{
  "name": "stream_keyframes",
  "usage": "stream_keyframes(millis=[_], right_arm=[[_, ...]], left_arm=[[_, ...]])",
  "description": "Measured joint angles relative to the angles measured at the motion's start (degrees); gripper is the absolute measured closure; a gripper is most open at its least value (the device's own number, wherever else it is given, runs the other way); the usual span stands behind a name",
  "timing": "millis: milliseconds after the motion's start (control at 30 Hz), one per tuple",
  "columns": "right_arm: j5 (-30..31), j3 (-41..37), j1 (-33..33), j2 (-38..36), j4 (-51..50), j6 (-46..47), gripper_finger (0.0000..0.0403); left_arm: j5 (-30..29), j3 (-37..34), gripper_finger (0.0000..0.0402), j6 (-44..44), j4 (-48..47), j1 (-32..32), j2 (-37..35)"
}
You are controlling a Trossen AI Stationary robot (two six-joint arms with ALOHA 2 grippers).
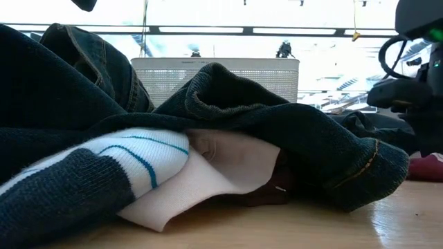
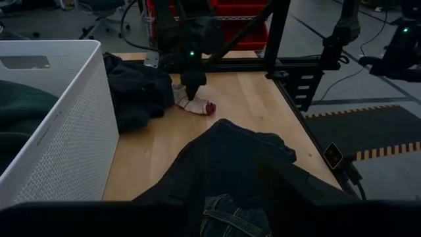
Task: Sort clothes
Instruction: Put the white pink sock into the laundry organizer
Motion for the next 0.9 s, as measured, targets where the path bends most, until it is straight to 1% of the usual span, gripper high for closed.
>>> stream_keyframes(millis=[100,200,267,467,633,733,900], right_arm=[[-1.04,-0.45,-0.18,-0.01,0.59,-1.25,0.0322],[-2.62,-0.19,-0.24,0.14,1.59,-5.39,0.0377],[-3.1,0.51,-0.24,0.2,1.16,-7.7,0.0393],[-4.0,4.28,-0.22,0.34,-3.99,-10.19,0.04],[-3.74,11.14,-0.22,0.34,-13.42,-14.39,0.0401],[-0.79,17.45,-0.19,0.34,-21.44,-17.63,0.0402],[7.88,30.7,-0.33,0.29,-34.32,-22.52,0.0402]], left_arm=[[0.0,0.0,0.0269,0.0,-0.02,0.0,0.0],[-0.03,0.0,0.0269,0.0,-0.04,0.0,0.0],[-0.16,0.0,0.0269,0.0,-0.04,0.0,0.0],[-0.61,0.0,0.0269,0.22,-0.1,0.02,0.0],[-2.62,0.0,0.0269,0.34,-0.17,0.02,0.0],[-3.46,0.0,0.0269,0.39,-0.72,0.02,-0.02],[-5.32,0.0,0.0269,0.42,-1.98,0.02,-0.02]])
